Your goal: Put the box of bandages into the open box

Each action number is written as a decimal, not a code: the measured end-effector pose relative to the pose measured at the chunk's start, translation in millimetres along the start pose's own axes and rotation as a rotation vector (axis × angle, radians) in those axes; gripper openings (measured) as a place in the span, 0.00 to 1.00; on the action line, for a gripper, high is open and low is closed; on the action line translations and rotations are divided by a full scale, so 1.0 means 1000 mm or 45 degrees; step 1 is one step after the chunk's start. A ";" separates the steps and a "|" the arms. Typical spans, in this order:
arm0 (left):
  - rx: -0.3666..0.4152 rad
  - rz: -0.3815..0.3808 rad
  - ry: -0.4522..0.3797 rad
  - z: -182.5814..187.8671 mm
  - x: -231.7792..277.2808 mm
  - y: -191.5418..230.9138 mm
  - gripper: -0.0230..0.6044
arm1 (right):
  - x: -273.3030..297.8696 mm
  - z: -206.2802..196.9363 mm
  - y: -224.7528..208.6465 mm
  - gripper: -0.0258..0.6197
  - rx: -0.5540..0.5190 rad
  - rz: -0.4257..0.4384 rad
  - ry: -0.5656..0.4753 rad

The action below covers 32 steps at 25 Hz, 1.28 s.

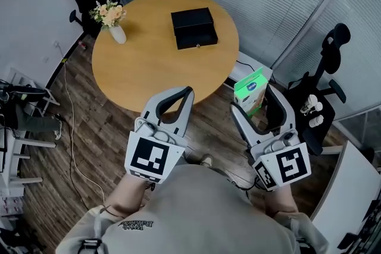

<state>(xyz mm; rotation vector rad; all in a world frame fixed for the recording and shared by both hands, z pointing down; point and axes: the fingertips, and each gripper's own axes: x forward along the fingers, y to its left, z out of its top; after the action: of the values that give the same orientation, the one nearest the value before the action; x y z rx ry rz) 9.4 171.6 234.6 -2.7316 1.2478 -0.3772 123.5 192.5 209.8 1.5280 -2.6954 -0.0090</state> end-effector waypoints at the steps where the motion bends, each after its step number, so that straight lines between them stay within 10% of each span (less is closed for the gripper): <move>1: 0.003 0.007 0.005 -0.001 0.000 -0.002 0.07 | -0.002 -0.001 -0.002 0.52 -0.002 0.003 0.001; 32: -0.029 0.058 0.000 -0.021 0.035 0.025 0.07 | 0.037 -0.018 -0.033 0.53 -0.075 0.044 0.038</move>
<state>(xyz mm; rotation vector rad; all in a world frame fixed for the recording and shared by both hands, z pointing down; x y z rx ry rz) 7.1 128.7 255.6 -2.7169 1.3194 -0.3602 133.7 143.8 228.6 1.4537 -2.6732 -0.0629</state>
